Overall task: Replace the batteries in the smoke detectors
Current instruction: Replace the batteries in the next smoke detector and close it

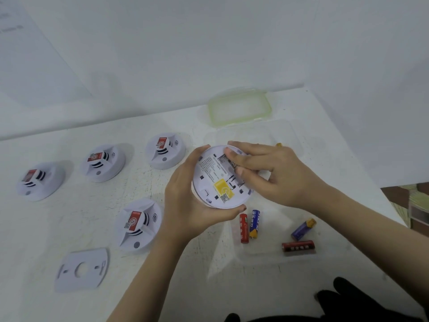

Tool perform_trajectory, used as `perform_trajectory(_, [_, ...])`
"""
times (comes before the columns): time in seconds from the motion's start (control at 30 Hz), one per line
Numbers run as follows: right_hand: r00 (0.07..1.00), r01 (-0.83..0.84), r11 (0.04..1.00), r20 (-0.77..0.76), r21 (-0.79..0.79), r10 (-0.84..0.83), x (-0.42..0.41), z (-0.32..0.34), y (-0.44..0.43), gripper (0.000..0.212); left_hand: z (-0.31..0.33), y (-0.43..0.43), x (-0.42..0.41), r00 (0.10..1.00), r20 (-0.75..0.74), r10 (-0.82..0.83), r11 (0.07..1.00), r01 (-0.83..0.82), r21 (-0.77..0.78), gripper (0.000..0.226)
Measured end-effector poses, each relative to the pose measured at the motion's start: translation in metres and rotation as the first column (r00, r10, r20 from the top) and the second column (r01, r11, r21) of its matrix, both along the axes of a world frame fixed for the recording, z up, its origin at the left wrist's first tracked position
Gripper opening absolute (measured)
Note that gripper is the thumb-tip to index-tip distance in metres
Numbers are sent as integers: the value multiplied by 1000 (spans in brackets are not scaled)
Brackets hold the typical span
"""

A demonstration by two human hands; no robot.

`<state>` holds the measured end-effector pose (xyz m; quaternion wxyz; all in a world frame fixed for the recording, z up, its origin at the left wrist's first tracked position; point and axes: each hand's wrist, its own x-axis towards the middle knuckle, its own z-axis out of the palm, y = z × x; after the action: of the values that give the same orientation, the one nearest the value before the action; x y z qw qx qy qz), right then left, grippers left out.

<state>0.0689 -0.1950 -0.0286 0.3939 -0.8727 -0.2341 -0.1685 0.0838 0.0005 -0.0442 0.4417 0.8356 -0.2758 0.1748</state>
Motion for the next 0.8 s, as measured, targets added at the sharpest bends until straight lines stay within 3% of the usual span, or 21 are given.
perform_trajectory(0.1, [979,-41,988,-194,150,70,3,9,-5,35,1,-1,5,999,-34,22,1000,-22,-9,98])
perform_trajectory(0.2, [961,82,971,-276,223,-18,15,24,-15,29,3,-1,12,998,-44,44,999,-44,9,101])
perform_trajectory(0.3, [918,209,975,-330,-74,-222,36,31,-35,20,4,1,18,997,-34,63,996,-61,58,104])
perform_trajectory(0.37, [864,186,931,-399,-313,-306,49,31,-43,14,5,3,21,996,-21,81,994,-80,75,106])
perform_trajectory(0.43, [824,126,895,-457,-428,-335,58,31,-43,7,6,5,24,996,2,92,993,-92,78,104])
perform_trajectory(0.53, [793,40,821,-482,-569,-373,65,31,-35,14,6,7,28,995,18,94,993,-95,67,102])
perform_trajectory(0.6, [798,22,798,-470,-602,-377,70,30,-30,17,4,10,30,994,5,111,991,-112,71,101])
perform_trajectory(0.73, [855,-3,879,-458,-476,-245,78,20,-24,12,-2,15,29,988,-17,154,984,-151,96,102])
perform_trajectory(0.8, [872,-82,872,-459,-483,-172,82,18,-19,25,-3,15,28,986,-9,165,982,-164,91,102])
